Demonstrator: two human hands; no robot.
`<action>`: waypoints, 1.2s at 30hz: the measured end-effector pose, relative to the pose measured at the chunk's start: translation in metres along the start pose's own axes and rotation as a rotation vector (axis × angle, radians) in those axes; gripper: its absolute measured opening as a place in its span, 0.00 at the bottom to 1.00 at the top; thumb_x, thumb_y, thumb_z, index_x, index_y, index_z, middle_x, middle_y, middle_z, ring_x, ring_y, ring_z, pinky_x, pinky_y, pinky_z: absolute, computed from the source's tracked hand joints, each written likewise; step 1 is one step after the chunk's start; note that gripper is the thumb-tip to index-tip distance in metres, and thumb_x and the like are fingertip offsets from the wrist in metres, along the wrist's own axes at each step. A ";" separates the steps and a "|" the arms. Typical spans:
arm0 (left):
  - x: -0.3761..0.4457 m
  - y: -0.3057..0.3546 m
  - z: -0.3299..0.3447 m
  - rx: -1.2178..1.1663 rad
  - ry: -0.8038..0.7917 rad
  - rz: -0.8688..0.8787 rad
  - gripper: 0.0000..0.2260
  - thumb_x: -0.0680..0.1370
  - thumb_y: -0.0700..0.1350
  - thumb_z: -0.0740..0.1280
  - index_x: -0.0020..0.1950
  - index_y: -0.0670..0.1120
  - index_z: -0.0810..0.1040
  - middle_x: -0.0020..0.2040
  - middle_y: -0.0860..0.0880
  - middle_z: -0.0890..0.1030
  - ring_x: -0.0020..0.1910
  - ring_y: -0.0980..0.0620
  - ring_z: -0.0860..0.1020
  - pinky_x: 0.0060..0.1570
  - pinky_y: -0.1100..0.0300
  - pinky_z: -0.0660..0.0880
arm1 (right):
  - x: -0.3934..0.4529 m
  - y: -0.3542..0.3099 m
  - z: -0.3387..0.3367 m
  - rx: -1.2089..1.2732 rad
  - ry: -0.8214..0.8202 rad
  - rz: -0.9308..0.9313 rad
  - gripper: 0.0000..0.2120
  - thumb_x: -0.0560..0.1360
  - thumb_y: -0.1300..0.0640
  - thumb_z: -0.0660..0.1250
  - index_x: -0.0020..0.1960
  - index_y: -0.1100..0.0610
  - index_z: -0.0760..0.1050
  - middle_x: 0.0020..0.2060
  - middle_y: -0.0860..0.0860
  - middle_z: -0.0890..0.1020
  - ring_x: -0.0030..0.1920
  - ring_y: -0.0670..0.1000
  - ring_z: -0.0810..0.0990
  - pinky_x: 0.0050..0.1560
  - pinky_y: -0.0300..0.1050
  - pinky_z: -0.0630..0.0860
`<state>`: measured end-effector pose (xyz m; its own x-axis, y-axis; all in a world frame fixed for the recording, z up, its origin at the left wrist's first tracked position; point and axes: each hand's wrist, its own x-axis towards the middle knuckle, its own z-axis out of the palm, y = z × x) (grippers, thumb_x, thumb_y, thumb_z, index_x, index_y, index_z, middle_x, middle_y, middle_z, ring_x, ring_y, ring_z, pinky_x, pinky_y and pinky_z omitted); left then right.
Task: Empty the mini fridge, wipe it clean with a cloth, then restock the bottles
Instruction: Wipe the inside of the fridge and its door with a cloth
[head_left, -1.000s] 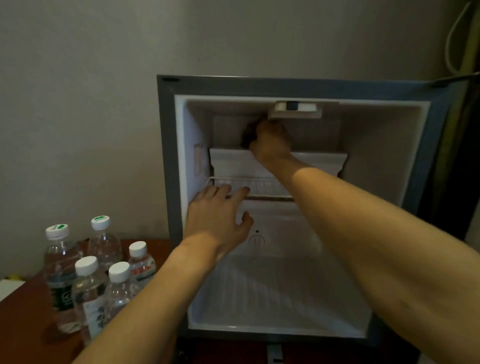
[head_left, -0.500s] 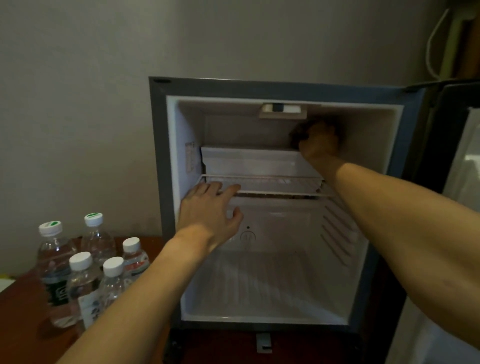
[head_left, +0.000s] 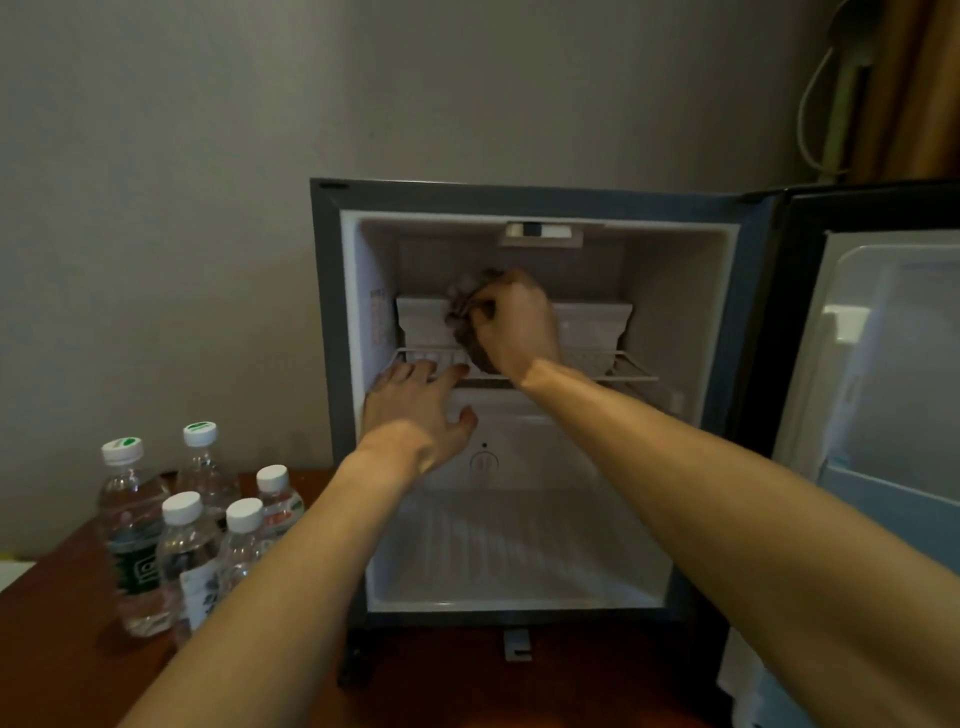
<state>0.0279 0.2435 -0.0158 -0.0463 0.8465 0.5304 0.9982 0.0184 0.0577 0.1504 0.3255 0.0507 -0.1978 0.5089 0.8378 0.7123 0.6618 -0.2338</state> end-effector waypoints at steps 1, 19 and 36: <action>0.000 0.000 0.001 -0.004 0.016 -0.002 0.27 0.79 0.62 0.61 0.78 0.59 0.63 0.75 0.48 0.69 0.75 0.45 0.65 0.75 0.48 0.62 | 0.001 -0.006 0.011 -0.003 -0.018 -0.016 0.11 0.76 0.56 0.67 0.56 0.55 0.83 0.59 0.54 0.80 0.55 0.58 0.80 0.52 0.48 0.79; 0.006 -0.008 0.010 0.022 0.020 0.041 0.28 0.80 0.61 0.59 0.79 0.58 0.60 0.77 0.47 0.67 0.76 0.43 0.62 0.75 0.48 0.60 | 0.015 0.002 0.026 -0.216 -0.224 -0.017 0.08 0.77 0.60 0.66 0.54 0.57 0.82 0.51 0.57 0.83 0.52 0.60 0.82 0.51 0.51 0.80; 0.004 -0.008 0.007 0.020 0.013 0.045 0.29 0.81 0.62 0.56 0.81 0.57 0.57 0.77 0.47 0.67 0.76 0.43 0.63 0.75 0.49 0.60 | 0.000 0.124 -0.014 -0.062 -0.032 0.424 0.08 0.68 0.61 0.68 0.41 0.52 0.84 0.38 0.48 0.86 0.41 0.48 0.85 0.47 0.48 0.84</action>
<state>0.0205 0.2499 -0.0200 -0.0014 0.8395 0.5433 0.9998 -0.0091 0.0167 0.2481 0.4003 0.0288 0.1011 0.7462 0.6580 0.7741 0.3564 -0.5232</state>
